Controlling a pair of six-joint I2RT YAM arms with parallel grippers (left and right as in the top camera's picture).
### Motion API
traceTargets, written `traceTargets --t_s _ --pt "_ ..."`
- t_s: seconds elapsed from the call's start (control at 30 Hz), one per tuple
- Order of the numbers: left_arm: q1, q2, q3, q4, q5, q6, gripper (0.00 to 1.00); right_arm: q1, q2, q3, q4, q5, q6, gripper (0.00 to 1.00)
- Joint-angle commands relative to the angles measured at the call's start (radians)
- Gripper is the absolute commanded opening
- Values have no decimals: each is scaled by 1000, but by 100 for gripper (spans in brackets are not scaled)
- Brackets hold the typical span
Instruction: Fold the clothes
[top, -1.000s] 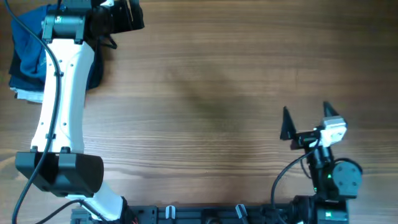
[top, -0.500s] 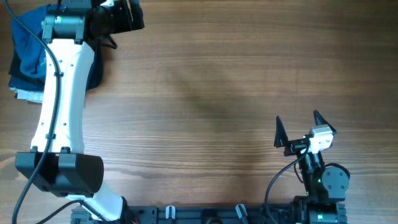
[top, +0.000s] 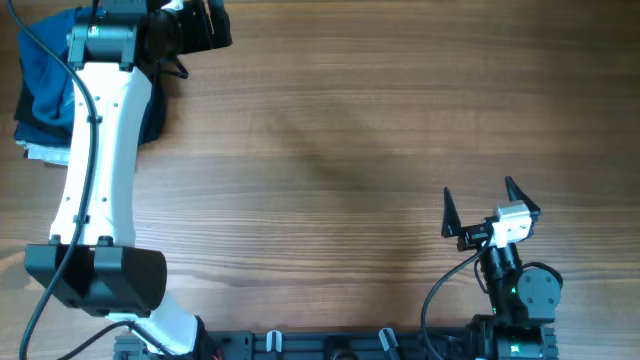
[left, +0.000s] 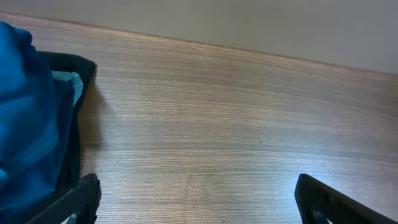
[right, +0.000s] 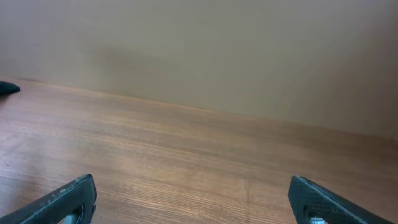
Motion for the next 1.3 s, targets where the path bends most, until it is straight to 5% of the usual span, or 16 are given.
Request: traceTargets --t_s 0.0,0.77,1.1,1.27 --pt "-2 3 -6 2 8 -9 100 4 -16 -3 2 13 -13 100" --pt "-19 -203 -17 93 19 -9 100 4 -9 -3 2 13 -13 100" --pt "14 -690 -833 684 36 -10 100 4 -9 -3 2 13 -13 100" --pt "81 -994 -1233 800 119 -10 100 4 -9 -3 2 13 -13 100"
